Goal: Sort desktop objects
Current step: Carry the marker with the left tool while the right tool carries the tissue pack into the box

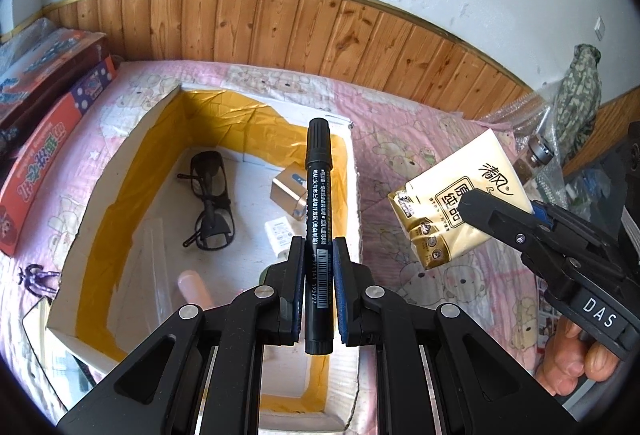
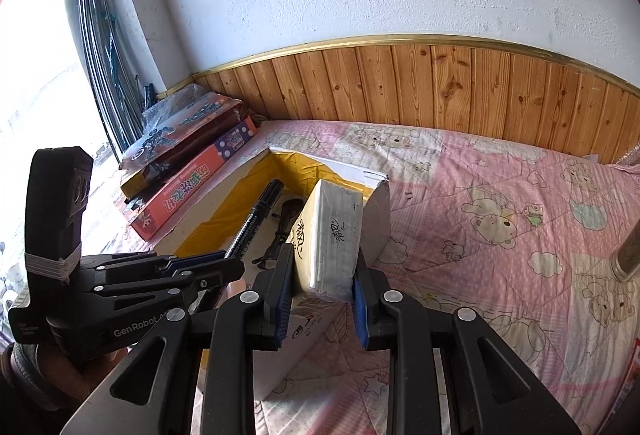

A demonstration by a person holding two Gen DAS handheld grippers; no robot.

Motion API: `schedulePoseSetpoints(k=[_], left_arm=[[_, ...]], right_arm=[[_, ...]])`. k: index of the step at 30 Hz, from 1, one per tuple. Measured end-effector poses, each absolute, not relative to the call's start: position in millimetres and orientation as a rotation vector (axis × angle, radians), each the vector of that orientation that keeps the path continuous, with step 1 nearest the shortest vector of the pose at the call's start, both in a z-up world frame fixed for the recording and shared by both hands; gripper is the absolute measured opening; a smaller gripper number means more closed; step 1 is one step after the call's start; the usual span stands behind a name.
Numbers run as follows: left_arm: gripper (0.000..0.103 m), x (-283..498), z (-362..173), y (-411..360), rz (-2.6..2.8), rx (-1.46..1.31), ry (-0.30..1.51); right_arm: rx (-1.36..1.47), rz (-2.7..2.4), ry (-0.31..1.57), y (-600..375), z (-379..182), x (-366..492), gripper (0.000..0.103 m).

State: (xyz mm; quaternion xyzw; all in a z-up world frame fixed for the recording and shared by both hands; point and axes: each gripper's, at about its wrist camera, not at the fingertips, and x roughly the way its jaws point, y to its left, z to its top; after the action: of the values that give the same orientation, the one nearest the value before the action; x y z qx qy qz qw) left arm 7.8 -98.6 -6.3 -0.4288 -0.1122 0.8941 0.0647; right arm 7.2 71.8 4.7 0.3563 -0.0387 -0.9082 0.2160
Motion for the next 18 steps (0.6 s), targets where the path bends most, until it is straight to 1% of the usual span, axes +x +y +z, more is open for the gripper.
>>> schedulePoseSetpoints(k=[7,18], left_arm=[[0.013,6,-4,-124,2.704,-1.307,-0.443],[0.013,4,-6,-152,2.725,-1.324,-0.533]], right_arm=[[0.985,-2.472,-0.09,53,11,7,0.027],[0.984,-2.426,-0.03,25,15,1,0.027]])
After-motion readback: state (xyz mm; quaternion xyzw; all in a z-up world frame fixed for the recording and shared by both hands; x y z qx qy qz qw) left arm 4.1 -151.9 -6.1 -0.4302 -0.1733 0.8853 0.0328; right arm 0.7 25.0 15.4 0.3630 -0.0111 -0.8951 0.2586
